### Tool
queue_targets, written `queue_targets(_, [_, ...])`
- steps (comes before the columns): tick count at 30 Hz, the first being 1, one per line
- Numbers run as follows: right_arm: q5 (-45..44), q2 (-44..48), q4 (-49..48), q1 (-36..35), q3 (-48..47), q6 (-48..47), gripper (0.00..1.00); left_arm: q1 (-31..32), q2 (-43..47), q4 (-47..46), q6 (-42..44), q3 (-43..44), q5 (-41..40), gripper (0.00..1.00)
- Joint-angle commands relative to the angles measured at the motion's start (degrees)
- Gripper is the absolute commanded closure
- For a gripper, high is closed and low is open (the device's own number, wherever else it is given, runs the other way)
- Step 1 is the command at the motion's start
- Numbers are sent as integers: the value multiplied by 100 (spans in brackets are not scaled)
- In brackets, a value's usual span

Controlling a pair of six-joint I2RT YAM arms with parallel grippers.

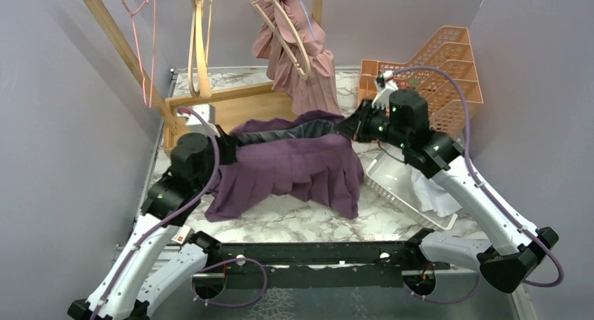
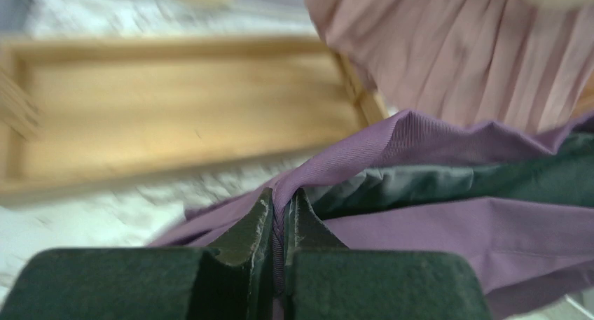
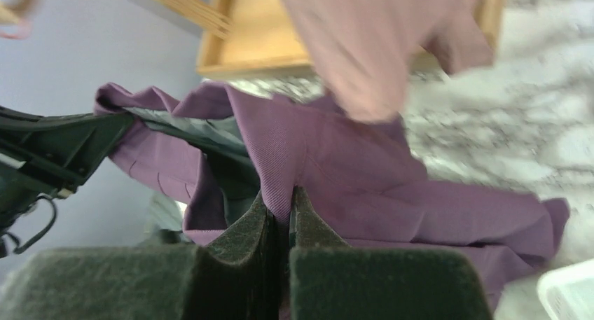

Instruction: Place the skirt on the hanger

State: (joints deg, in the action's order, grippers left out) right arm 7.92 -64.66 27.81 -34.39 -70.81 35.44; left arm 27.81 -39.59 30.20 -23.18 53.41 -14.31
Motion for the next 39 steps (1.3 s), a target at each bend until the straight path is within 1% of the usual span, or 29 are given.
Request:
queue_targets(1, [-252, 175, -728, 33, 1395, -359, 98, -30, 392, -993, -1027, -1400, 1152, 97])
queue_targets(3, [-87, 147, -1375, 33, 2031, -431, 96, -30, 540, -1364, -1350, -2056, 1244, 85])
queue_targets(5, [-7, 21, -1876, 31, 2488, -392, 93, -30, 739, -1567, -1715, -2617, 1220, 71])
queue_targets(6, [-6, -80, -2053, 29, 2624, -371, 92, -28, 803, -1636, -1860, -2853, 1208, 67])
queue_targets(8, [-96, -308, -2085, 29, 2723, -293, 90, -31, 864, -1537, -2169, -3123, 1100, 61])
queue_targets(10, [-197, -538, -1923, 29, 2684, -249, 82, -39, 827, -1357, -2229, -3118, 1037, 52])
queue_targets(12, [-321, -637, -1655, 29, 2569, -245, 72, -34, 739, -1152, -2072, -2903, 912, 48])
queue_targets(15, [-561, -594, -1294, 30, 2365, -296, 64, -38, 621, -864, -1769, -2496, 661, 44])
queue_targets(20, [-872, -214, -974, 30, 2048, -521, 47, -39, 610, -578, -1478, -2117, 443, 43])
queue_targets(22, [-861, -57, -912, 29, 1900, -652, 43, -38, 626, -557, -1402, -2026, 377, 43])
queue_targets(25, [-707, 52, -760, 30, 1546, -970, 43, -37, 621, -535, -1243, -1887, 284, 43])
queue_targets(30, [-334, 156, -485, 29, 682, -1491, 43, -34, 692, -525, -878, -1554, 229, 43])
queue_targets(35, [70, 219, -665, 29, -31, -1765, 43, -39, 835, -628, -574, -1281, 268, 43])
queue_targets(39, [159, -65, -956, 29, -667, -1716, 44, -39, 1014, -944, -349, -1144, 592, 42])
